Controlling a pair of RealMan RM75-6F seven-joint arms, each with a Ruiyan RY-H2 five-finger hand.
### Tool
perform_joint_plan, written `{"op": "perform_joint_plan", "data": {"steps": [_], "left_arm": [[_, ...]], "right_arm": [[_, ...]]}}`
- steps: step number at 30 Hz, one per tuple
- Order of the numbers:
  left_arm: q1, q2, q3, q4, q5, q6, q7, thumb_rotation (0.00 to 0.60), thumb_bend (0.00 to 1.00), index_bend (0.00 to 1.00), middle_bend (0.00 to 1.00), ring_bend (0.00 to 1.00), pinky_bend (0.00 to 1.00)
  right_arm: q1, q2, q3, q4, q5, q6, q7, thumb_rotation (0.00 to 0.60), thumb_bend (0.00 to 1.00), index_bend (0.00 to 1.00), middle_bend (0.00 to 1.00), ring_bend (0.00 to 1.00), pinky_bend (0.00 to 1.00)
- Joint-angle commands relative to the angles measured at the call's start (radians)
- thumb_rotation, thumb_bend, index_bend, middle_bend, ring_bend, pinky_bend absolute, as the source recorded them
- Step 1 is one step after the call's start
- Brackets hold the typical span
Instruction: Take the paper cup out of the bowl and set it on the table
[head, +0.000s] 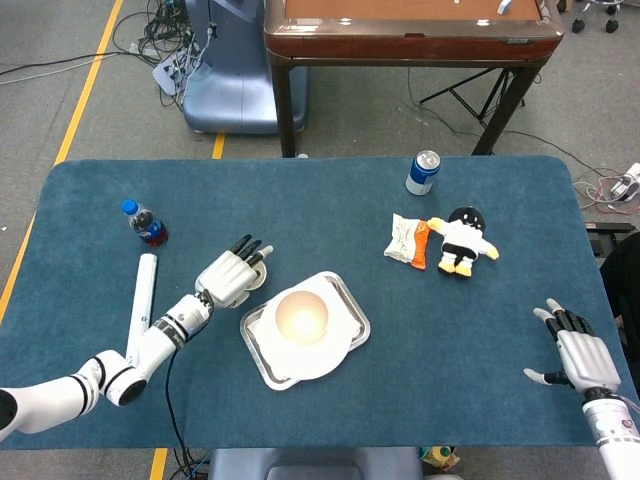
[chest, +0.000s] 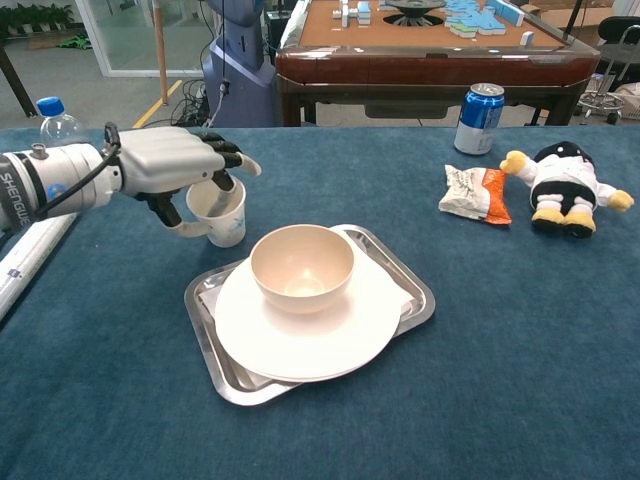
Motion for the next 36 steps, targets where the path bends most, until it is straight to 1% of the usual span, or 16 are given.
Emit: {"op": "perform_joint_plan", "data": {"steps": [1,5,15,17,19,23,27,29,36], "left_arm": [[-0.001,0.004,-0.004,-0.025,-0.011,-0.006,0.029,0.6,0.32,0.51,0.1,0.0,0.0],[-0.003,-0.001,-0.013,-0.036,-0.027,-0.01,0.057,0.6,0.32,0.43,0.09,0.0,0.0],[-0.001,0.005,-0.032,-0.048,-0.025,0.016,0.057,0.6,0.32,0.32,0.02,0.0,0.0],[0.001,0.012,-0.034,-0.055,-0.024,0.021,0.054,0.6,0.32,0.27,0.0,0.0,0.0],[0.003,0.023,-0.037,-0.065,-0.026,0.025,0.054,0.6,0.32,0.24,0.0,0.0,0.0],[0.01,0.052,-0.043,-0.098,-0.047,0.025,0.078,0.6,0.32,0.23,0.0,0.0,0.0],[0.031,0.092,-0.051,-0.159,-0.071,0.055,0.108,0.6,0.32,0.23,0.0,0.0,0.0],[0.05,0.126,-0.053,-0.205,-0.076,0.085,0.123,0.6,0.32,0.23,0.0,0.0,0.0],[0.159,0.285,-0.039,-0.418,-0.069,0.234,0.141,0.6,0.32,0.23,0.0,0.0,0.0]], "right_arm": [[0.0,0.0,-0.001,-0.001,-0.002,0.001,0.0,0.6,0.2,0.0,0.0,0.0,0.0],[-0.001,0.003,-0.003,-0.002,-0.007,0.002,0.005,0.6,0.2,0.0,0.0,0.0,0.0],[0.003,0.001,-0.005,0.002,-0.003,-0.007,0.001,0.6,0.21,0.0,0.0,0.0,0.0],[0.004,0.001,-0.006,0.0,-0.002,-0.008,-0.003,0.6,0.21,0.0,0.0,0.0,0.0],[0.005,0.001,-0.007,-0.003,-0.002,-0.007,-0.006,0.6,0.21,0.0,0.0,0.0,0.0],[0.003,0.001,-0.008,-0.01,-0.006,0.0,-0.013,0.6,0.21,0.0,0.0,0.0,0.0],[-0.001,0.003,-0.01,-0.02,-0.016,0.015,-0.018,0.6,0.21,0.0,0.0,0.0,0.0],[-0.004,0.004,-0.012,-0.026,-0.024,0.024,-0.022,0.6,0.21,0.0,0.0,0.0,0.0],[-0.015,0.006,-0.024,-0.049,-0.061,0.059,-0.039,0.6,0.21,0.0,0.0,0.0,0.0]]}}
